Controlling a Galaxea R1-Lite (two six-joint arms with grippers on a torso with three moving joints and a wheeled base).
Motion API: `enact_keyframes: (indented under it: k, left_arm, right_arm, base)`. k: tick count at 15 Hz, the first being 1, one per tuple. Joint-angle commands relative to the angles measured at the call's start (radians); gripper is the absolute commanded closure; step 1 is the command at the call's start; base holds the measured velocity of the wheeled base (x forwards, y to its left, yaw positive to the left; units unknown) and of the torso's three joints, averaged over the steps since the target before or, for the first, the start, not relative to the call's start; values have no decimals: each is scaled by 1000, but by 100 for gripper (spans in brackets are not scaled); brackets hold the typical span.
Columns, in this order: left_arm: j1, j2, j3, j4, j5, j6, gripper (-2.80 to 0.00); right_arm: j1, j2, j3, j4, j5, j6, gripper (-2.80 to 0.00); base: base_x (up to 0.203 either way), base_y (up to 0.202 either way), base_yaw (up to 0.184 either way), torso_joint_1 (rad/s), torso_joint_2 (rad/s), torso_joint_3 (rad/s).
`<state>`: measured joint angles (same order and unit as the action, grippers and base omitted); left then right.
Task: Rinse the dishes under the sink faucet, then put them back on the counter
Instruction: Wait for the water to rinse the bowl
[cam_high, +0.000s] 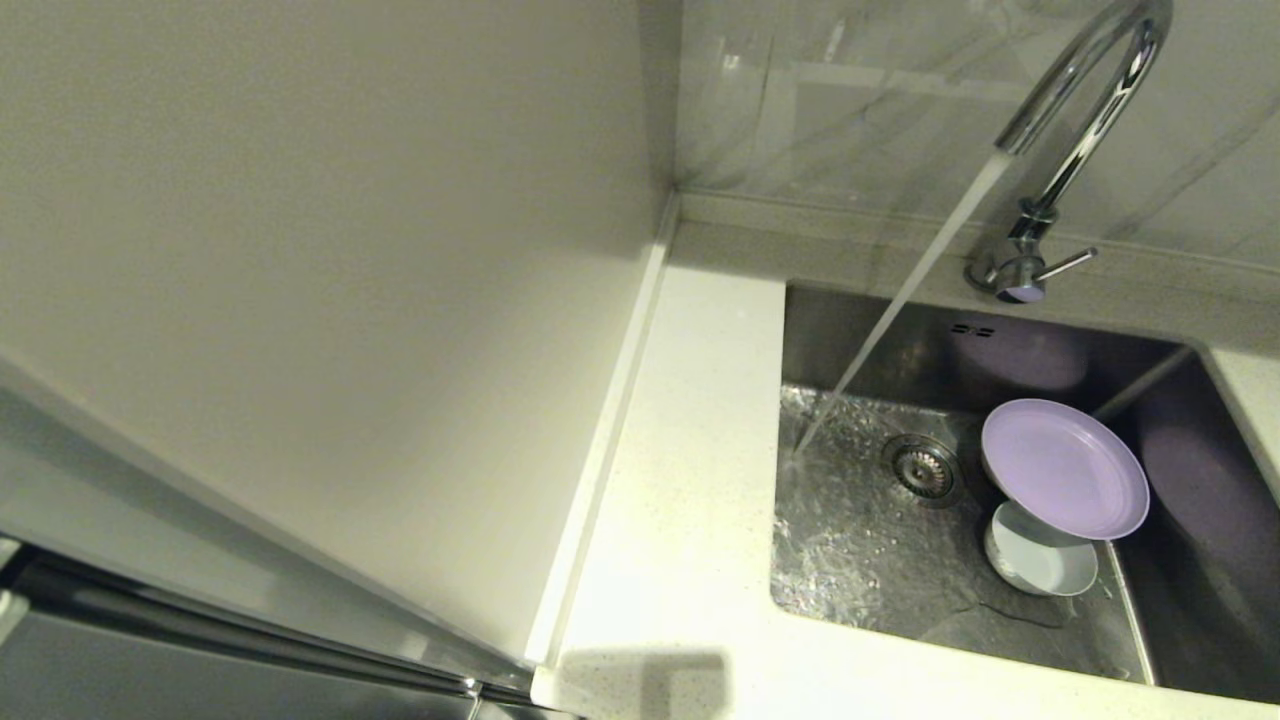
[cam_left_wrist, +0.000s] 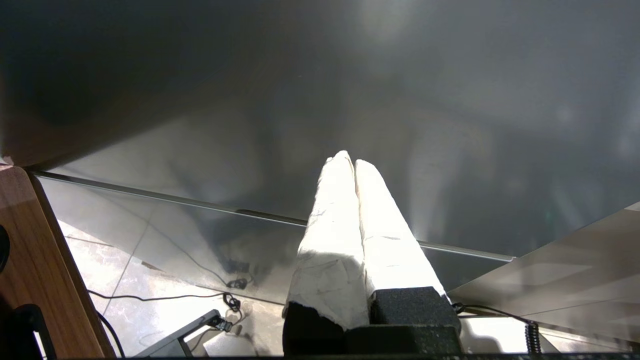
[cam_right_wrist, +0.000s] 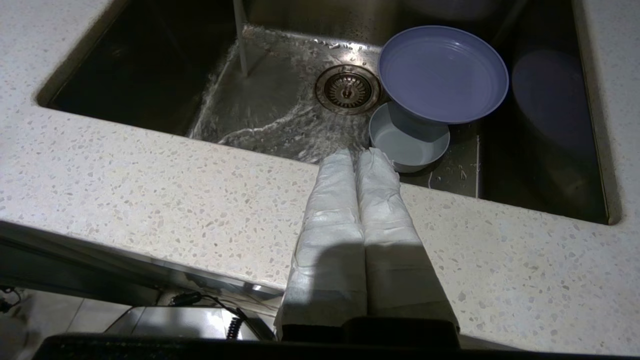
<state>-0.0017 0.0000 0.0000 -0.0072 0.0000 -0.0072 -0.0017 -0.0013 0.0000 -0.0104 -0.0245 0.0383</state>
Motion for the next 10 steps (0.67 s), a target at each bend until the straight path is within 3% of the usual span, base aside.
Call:
enact_keyframes:
  k: [1, 10]
  left_arm:
    - [0, 0, 3, 0, 0, 0, 0]
    - [0, 0, 3, 0, 0, 0, 0]
  right_arm:
    - [0, 0, 2, 0, 0, 0, 0]
    - [0, 0, 0, 0, 0, 0, 0]
  base:
    - [0, 0, 0, 0, 0, 0]
    - [0, 0, 0, 0, 0, 0]
